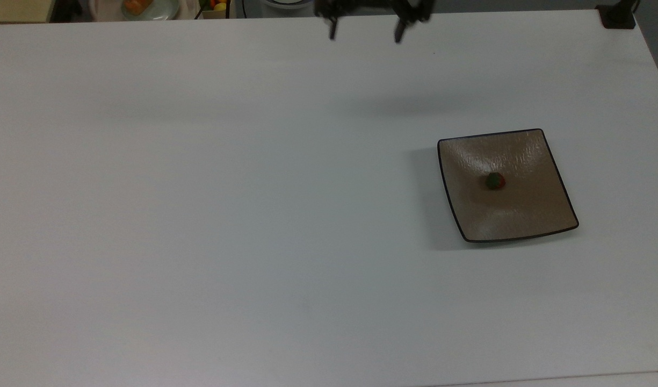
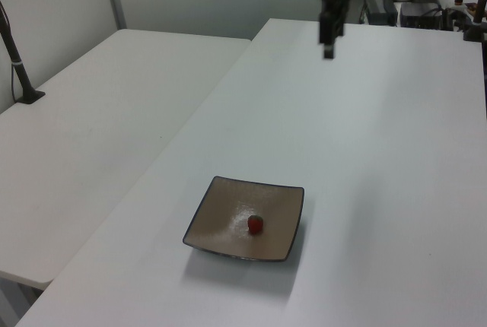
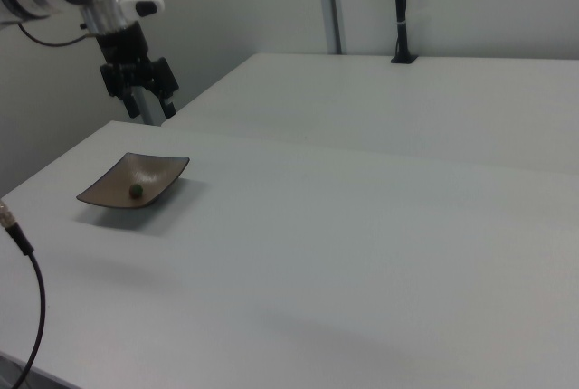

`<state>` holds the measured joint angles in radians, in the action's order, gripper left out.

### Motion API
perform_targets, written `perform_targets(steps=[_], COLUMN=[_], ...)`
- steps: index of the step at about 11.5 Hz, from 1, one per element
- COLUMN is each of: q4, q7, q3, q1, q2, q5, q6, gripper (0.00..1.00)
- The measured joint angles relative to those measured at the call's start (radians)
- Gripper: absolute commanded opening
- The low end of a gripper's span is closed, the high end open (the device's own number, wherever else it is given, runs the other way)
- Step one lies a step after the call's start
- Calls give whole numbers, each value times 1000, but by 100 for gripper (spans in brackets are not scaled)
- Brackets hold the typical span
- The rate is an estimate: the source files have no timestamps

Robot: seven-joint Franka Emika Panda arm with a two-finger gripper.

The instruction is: Strawberries on a ceramic plate

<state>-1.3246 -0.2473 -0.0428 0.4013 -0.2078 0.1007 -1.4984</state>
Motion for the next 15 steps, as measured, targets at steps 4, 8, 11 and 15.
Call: perform_targets(steps=[4,8,11,15], q4=[-26,-140,-265,-303], q7=[76,281,296,296], q3=[-2,-3,-2,-2], q1=[-113,-246,-234,-219], q2=[120,224,288,295], q5=[-40,-124,-124,-124], q6=[132,124,-9,-68], gripper=[100,100,100,100])
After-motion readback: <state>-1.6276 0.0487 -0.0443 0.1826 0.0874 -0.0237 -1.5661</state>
